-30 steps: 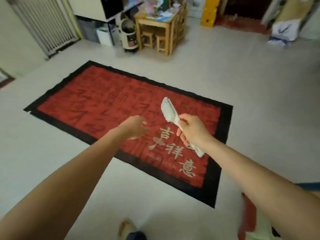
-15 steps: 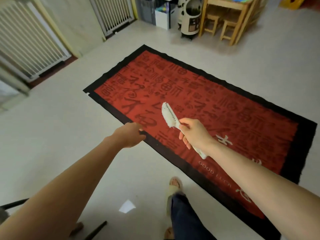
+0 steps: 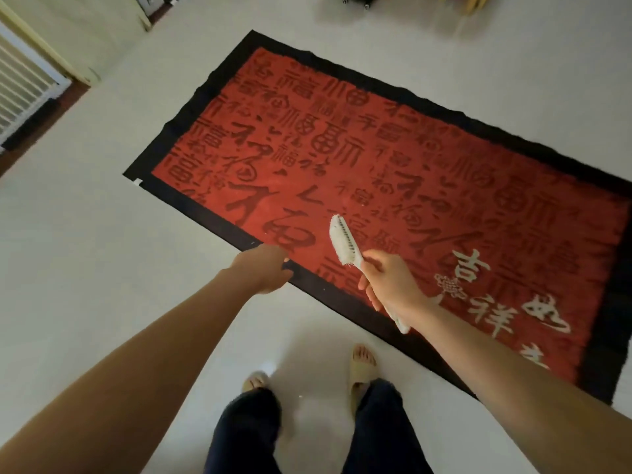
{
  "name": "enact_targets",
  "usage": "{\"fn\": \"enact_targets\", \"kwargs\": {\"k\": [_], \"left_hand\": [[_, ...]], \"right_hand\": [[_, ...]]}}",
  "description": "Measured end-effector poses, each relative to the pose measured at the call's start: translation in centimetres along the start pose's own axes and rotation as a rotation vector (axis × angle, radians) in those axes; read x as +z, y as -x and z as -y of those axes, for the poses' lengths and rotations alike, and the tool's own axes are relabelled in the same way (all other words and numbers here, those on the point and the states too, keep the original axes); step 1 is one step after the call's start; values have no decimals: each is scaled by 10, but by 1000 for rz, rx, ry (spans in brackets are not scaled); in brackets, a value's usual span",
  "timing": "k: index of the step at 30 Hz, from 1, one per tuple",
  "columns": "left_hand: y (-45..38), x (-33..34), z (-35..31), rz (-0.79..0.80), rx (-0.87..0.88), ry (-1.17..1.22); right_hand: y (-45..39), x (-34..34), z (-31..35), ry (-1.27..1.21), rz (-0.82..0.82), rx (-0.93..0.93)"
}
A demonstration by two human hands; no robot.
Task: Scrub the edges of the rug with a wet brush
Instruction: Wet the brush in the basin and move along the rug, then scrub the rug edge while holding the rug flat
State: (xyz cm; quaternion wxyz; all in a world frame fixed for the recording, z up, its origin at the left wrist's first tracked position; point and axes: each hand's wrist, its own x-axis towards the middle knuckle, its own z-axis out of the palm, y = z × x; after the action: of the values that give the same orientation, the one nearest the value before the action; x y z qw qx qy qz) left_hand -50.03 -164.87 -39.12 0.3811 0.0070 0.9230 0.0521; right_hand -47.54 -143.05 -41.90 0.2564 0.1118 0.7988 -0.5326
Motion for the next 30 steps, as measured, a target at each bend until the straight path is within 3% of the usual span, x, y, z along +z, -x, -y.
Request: {"fn": "enact_targets", "kwargs": {"k": [7,13,19,26,30], "left_hand": [[-115,4,40,86,270,-166],[-199,33,113,163,482,-356],[-258,114,153,255,564,-375],[-368,247,164,349,611,-456],[-441,304,160,244,728,-418]], "right_hand": [[-44,67,-41,-110,-249,225],[-91,180,-66,-236,-484,314],[-124,271,-122,-311,-561,393],[-200,320,-257,-295,-588,381],[-246,319,-335,-151,-669,343]]}}
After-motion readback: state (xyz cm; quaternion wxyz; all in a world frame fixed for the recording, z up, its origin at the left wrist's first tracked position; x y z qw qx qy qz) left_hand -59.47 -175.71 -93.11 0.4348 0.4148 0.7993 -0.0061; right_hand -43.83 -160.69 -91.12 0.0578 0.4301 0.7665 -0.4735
